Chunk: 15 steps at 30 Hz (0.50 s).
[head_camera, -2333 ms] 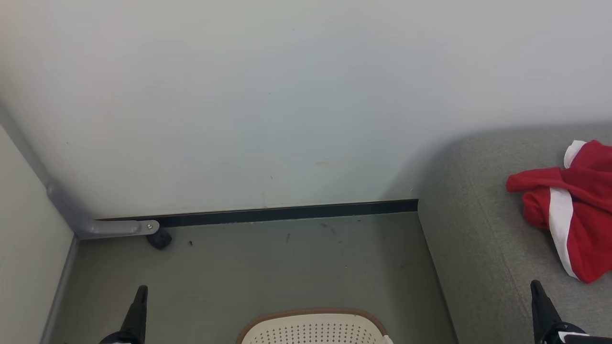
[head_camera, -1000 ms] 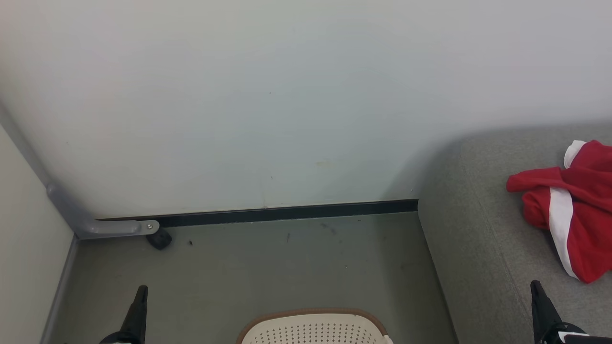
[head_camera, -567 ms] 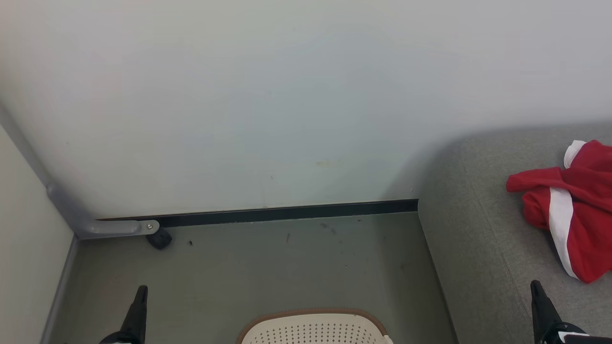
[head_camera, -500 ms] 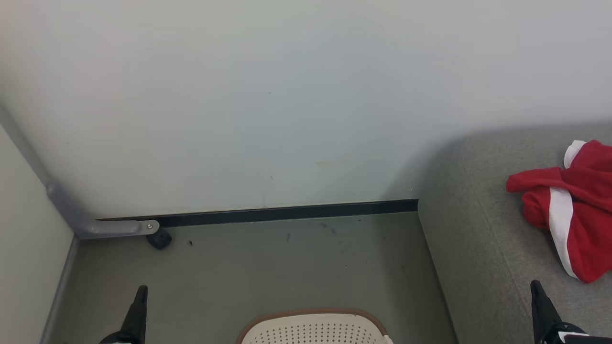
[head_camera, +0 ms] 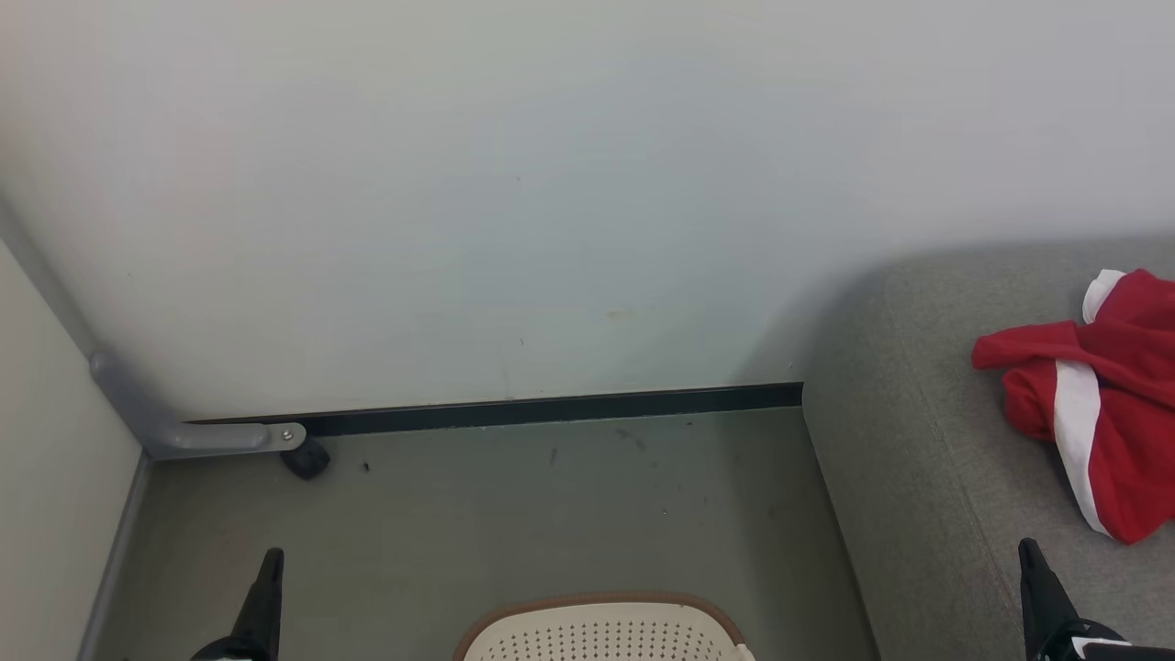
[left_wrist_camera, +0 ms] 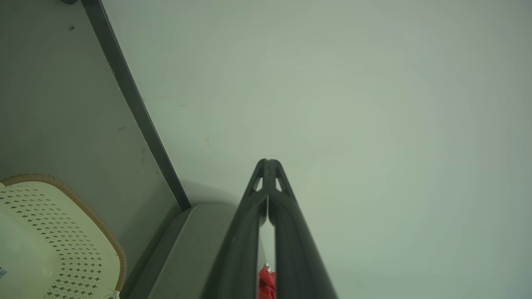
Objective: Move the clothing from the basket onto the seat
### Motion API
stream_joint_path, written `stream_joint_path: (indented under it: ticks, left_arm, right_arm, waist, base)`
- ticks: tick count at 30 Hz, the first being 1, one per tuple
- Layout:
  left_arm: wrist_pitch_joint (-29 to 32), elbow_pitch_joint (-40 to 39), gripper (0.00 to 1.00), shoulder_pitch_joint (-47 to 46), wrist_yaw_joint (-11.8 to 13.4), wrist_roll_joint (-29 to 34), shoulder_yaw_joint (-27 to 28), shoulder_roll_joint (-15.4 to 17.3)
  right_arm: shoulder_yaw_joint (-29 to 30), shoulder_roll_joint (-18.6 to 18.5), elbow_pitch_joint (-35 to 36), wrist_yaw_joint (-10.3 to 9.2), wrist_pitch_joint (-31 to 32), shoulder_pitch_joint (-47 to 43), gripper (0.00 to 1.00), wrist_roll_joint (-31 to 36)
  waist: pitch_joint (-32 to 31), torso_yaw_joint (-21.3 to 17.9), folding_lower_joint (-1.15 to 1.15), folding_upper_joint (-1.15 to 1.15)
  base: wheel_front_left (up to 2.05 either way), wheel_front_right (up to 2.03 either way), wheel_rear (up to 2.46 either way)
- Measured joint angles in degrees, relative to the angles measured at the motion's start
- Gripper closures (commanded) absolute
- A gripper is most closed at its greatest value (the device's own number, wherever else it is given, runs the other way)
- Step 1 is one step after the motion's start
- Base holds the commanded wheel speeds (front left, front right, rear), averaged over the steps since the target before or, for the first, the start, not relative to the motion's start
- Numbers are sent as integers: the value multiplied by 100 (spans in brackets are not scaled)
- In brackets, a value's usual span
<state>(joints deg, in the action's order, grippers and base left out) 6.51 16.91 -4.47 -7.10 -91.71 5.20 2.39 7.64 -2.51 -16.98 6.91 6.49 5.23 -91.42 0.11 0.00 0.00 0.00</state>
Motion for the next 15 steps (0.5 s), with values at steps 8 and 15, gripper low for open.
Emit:
stream_joint_path:
  ticks: [8, 15]
  left_arm:
    - [0, -1, 100, 0, 0, 0, 0, 0]
    - [0, -1, 100, 0, 0, 0, 0, 0]
  right_arm:
    - [0, 0, 0, 0, 0, 0, 100, 0]
    - [0, 0, 0, 0, 0, 0, 100, 0]
  waist:
    - [0, 0, 0, 0]
    - [0, 0, 0, 0]
  base:
    - [0, 0, 0]
    - [0, 0, 0]
